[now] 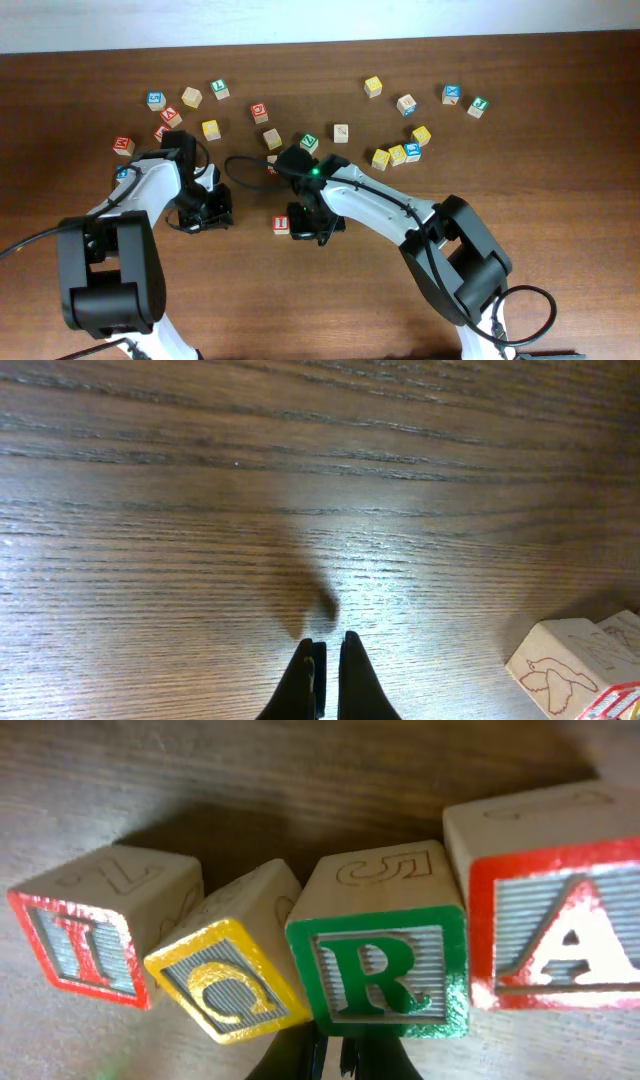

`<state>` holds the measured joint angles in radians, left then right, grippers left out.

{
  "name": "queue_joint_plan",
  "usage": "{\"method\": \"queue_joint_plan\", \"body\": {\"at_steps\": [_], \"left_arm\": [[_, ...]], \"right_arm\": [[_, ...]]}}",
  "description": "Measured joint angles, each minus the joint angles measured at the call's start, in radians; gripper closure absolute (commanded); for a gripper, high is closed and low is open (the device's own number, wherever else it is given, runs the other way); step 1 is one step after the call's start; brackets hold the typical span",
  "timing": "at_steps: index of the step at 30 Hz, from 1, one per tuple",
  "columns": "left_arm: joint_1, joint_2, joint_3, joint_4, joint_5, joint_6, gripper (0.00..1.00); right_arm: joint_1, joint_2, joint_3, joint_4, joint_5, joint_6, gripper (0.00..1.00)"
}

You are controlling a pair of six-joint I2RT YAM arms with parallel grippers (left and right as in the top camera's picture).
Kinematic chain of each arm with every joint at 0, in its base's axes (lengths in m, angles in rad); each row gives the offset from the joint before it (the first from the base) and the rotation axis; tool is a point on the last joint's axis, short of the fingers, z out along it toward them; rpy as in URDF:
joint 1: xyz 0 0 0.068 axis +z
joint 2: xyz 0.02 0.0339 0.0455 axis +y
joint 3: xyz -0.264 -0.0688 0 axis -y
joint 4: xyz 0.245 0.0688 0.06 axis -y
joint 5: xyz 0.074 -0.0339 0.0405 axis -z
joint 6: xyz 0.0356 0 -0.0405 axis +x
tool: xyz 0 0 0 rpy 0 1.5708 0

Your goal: Spell out ICRA

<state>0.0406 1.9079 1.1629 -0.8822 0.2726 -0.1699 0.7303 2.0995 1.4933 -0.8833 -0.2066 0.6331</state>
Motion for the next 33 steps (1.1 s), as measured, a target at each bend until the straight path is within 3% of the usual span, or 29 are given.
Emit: {"method": "queue_joint_plan", "body": {"at_steps": [15,20,23,28,33], "left_arm": [[-0.002,0.0,0.0,-0.011,0.0,0.0,1.0],[-0.087,0.0,0.0,-0.064,0.0,0.0,1.0],[-0.14,0.0,0.0,-0.099,0.001,0.0,1.0],[-0.092,-0.047,0.0,-0.134,0.001,-0.003,1.0],[-0.079,-0.21,0.0,-0.272,0.009,-0.003,1.0]], "right_arm": [[0.0,0.0,-0.005,0.135,0.024,0.01,0.96],[0.0,0.0,-0.005,0.148,0.023,0.011,0.95],[0.0,0.0,-0.005,0.113,0.026,0.009,0.96],[0.0,-0.002,0.006,-0.002,0.025,-0.006,0.96],[-0.003,-0.087,0.166,-0.172,0.026,-0.009,0.96]]}}
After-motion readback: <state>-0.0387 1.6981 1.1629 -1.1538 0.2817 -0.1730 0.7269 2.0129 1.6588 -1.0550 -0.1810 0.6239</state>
